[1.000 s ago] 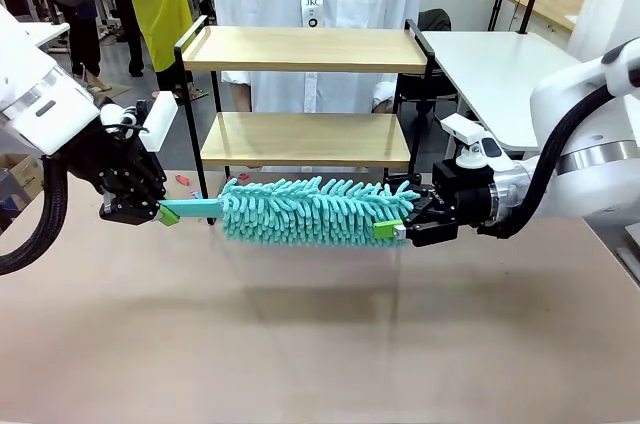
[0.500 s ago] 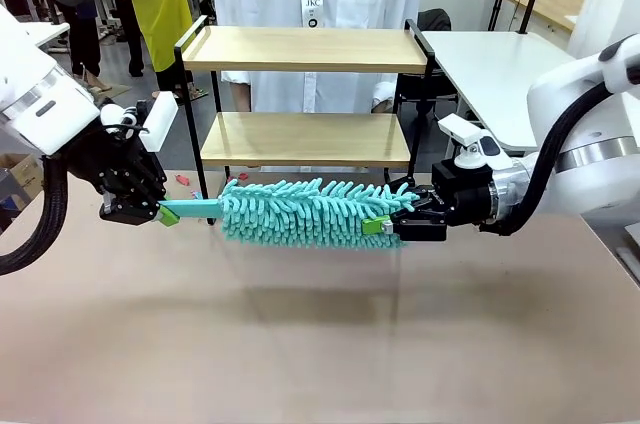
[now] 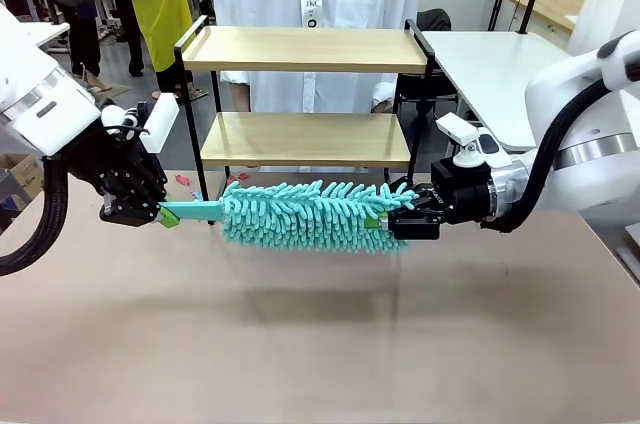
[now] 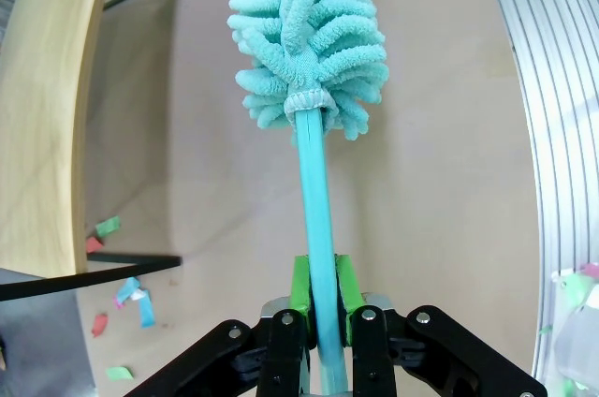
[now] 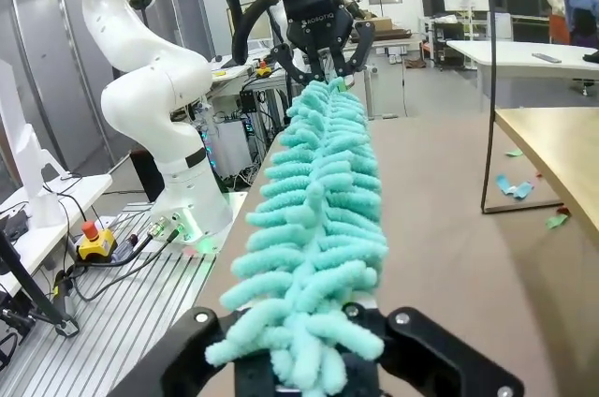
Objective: Clean the shelf.
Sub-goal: Hand the Duster back to the human.
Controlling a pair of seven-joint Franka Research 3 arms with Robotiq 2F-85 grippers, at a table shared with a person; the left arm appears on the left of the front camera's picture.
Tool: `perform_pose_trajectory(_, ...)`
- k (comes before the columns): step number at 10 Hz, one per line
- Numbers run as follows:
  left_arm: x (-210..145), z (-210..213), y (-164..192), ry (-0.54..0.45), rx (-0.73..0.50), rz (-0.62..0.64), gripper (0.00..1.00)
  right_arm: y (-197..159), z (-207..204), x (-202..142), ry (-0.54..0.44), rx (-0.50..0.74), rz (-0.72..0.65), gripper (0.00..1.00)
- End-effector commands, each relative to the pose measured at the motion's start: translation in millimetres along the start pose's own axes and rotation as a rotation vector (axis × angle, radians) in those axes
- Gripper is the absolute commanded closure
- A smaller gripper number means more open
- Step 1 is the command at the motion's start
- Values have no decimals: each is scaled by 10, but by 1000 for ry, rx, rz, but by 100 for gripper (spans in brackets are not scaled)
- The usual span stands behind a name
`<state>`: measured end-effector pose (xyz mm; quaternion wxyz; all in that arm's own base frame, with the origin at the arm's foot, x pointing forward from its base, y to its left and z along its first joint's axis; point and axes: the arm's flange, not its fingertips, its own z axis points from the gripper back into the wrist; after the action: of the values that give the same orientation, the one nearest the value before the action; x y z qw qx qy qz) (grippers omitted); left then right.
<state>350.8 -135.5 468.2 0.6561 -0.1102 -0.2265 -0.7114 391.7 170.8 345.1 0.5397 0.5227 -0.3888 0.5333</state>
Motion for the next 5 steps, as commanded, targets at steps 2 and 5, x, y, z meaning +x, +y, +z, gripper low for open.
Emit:
perform_pose_trajectory(2,0,0,0,0,0,0,29,-13,-63,67,-5,63,-25,100)
perform_pose_trajectory(5,-15,98,-41,-146,7,15,0,1,-2,3,0,1,1,100)
